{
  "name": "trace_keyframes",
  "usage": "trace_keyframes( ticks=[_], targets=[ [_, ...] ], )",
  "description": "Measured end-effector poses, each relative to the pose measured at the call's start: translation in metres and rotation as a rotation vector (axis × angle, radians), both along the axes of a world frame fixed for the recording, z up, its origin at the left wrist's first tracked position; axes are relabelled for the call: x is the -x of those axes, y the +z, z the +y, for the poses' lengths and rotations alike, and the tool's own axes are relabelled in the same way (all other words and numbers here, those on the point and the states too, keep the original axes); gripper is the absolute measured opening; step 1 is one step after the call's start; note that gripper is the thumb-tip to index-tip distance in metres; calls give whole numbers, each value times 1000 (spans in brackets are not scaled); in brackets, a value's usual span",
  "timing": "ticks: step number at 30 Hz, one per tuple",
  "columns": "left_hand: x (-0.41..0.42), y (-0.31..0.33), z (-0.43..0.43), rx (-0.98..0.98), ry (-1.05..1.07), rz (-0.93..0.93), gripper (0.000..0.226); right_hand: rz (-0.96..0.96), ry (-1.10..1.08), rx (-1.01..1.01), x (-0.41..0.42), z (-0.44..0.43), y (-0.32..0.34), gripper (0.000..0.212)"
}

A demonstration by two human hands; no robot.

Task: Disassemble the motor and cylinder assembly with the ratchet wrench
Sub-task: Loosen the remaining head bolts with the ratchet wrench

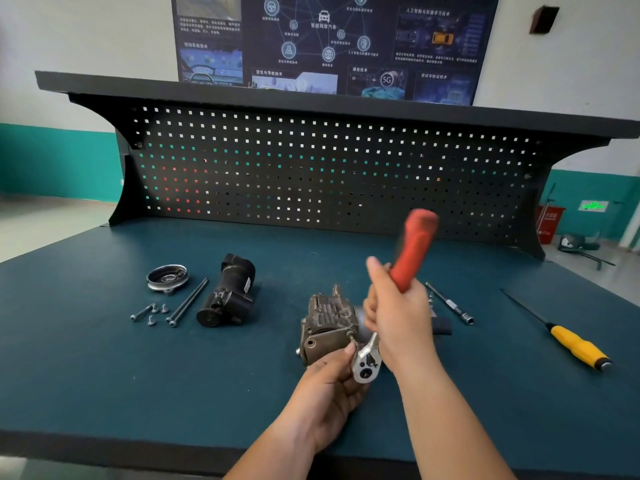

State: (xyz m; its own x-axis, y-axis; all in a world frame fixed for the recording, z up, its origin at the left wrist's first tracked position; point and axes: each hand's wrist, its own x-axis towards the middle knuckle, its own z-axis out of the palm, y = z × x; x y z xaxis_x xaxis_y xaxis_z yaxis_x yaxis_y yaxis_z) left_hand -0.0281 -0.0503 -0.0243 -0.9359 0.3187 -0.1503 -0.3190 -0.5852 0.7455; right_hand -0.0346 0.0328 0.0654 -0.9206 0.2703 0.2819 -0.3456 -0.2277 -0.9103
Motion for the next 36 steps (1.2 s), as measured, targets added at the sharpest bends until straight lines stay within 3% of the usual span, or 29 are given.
trace_keyframes(
  ticks=[5,10,13,17,21,26,29,36],
  targets=[
    [3,-3,1,9,13,1,13,63,69,-524,4,-24,8,38],
    [0,-1,-3,11,31,3,18,100,106,-792,1,-43,4,40],
    [0,-1,-3,2,23,15,31,86,51,-633,1,-39,3,41],
    [1,-1,0,-39,38,-22,17,38,12,-116,-2,-17,-3,37],
    [0,-1,1,-45,50,-17,20,27,-92,446,-6,8,-14,41],
    [-1,1,2,-15,45,-4,22,-62,-149,935,-13,26,-41,43],
    [-2,1,1,-19,37,-10,22,-46,-156,964,-14,24,-46,44],
    [1,-1,0,7,21,-19,20,32,-133,526,-4,14,-18,38]
  ],
)
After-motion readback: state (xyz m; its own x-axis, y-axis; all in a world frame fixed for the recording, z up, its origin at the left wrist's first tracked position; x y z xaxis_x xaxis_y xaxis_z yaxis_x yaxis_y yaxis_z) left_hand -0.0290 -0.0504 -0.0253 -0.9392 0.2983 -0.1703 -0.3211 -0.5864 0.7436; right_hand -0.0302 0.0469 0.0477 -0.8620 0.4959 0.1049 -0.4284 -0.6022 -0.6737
